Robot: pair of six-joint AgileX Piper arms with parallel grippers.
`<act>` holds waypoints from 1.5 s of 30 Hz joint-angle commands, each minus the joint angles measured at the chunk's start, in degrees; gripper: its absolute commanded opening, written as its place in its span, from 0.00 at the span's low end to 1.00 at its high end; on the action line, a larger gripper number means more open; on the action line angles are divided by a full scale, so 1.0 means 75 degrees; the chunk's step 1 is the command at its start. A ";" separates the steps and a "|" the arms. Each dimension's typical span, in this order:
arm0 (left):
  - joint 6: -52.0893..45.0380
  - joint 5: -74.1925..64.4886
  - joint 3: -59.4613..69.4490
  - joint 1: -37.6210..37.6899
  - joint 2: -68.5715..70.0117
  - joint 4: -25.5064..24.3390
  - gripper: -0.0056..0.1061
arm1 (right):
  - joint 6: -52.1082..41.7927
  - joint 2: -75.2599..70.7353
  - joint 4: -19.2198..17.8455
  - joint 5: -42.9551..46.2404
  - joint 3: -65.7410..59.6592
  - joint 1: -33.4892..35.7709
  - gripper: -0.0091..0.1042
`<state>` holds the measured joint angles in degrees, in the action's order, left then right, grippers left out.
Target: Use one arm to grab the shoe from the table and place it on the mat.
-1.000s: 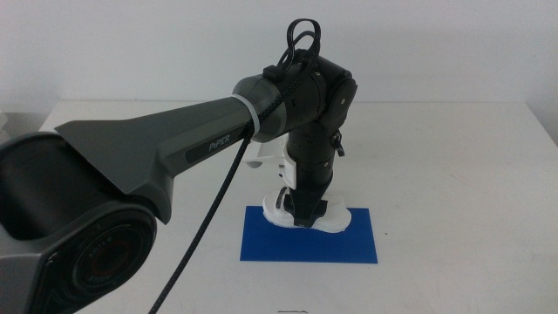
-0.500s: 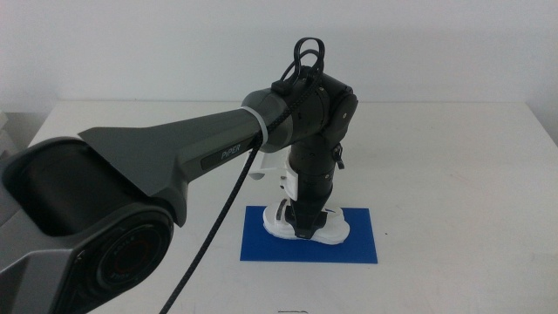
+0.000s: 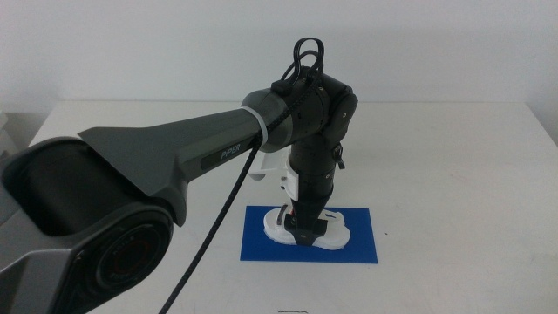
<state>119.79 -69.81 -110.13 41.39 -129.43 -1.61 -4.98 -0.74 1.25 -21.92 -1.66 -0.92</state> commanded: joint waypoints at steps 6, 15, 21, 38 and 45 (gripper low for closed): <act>0.0181 -0.0771 -0.0218 0.0011 0.1590 -0.0148 0.89 | -0.0093 -0.0148 -0.0064 0.0427 0.0141 0.0017 0.91; -0.2277 -0.0771 -0.0218 0.0011 0.3764 -0.1617 0.89 | -0.0093 -0.0148 -0.0064 0.0427 0.0141 0.0017 0.91; -0.9678 -0.0771 -0.0218 0.0011 0.5021 -0.3107 0.89 | -0.0093 -0.0148 -0.0064 0.0427 0.0141 0.0017 0.91; -1.6150 0.1207 0.1745 -0.2582 0.8326 -0.1615 0.89 | -0.0093 -0.0148 -0.0064 0.0427 0.0141 0.0017 0.91; -1.6817 0.5096 0.6295 -0.4668 1.1172 -0.0127 0.89 | -0.0093 -0.0148 -0.0064 0.0427 0.0141 0.0017 0.91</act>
<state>-5.89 -41.95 -67.48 8.97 -49.69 -5.18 -4.98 -0.74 1.25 -21.92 -1.66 -0.92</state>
